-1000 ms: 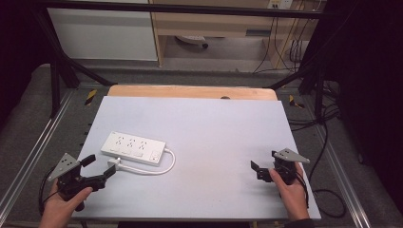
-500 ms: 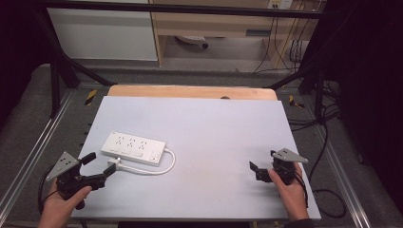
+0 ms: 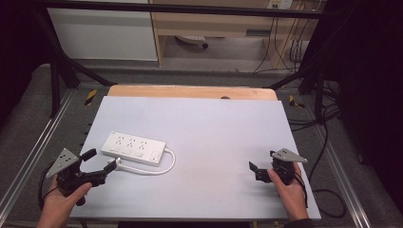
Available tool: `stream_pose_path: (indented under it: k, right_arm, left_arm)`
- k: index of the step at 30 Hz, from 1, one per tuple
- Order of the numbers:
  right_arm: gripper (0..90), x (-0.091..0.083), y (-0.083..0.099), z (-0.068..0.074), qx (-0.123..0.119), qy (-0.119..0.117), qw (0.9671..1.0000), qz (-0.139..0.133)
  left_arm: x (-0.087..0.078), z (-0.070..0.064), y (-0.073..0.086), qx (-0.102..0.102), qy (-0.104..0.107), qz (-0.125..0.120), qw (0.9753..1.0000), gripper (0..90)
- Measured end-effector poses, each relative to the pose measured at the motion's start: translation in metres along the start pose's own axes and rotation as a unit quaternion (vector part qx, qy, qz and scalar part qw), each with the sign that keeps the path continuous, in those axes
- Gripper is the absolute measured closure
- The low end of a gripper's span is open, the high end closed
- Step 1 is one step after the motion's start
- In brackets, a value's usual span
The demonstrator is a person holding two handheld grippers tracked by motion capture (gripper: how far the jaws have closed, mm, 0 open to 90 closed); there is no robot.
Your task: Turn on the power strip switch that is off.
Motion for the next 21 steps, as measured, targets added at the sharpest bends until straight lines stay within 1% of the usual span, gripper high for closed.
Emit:
stream_pose_path:
  k: [4,10,13,14,21]
  right_arm:
    - [2.3,0.000,0.000,0.000,0.003,-0.001,1.0000,0.001]
    - [2.3,0.001,0.000,0.001,0.000,-0.002,1.0000,0.003]
    - [2.3,0.001,0.001,0.001,0.000,-0.001,1.0000,0.002]
    - [2.3,0.000,0.001,0.000,0.002,-0.002,1.0000,0.002]
    - [2.3,0.001,0.001,0.001,0.001,-0.001,1.0000,0.004]
  left_arm:
    - [0.001,0.001,-0.003,0.001,-0.002,0.000,1.0000,7.5]
    - [0.003,0.001,-0.007,0.001,0.000,0.000,1.0000,7.5]
    - [0.004,0.000,-0.008,0.000,0.002,0.001,1.0000,7.5]
    - [0.005,-0.001,-0.009,0.000,0.006,0.001,1.0000,7.5]
    - [0.011,-0.002,-0.011,0.002,0.008,0.004,1.0000,7.9]
Point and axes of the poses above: each handheld gripper's, and its own axes: x roughly forward along the jaws, y roughly out of its underside, z roughly to its left, the point moved 2 cm from there along x, roughly forward along the jaws, and after that the axes turned 8 degrees about y, right-handed, at the moved point
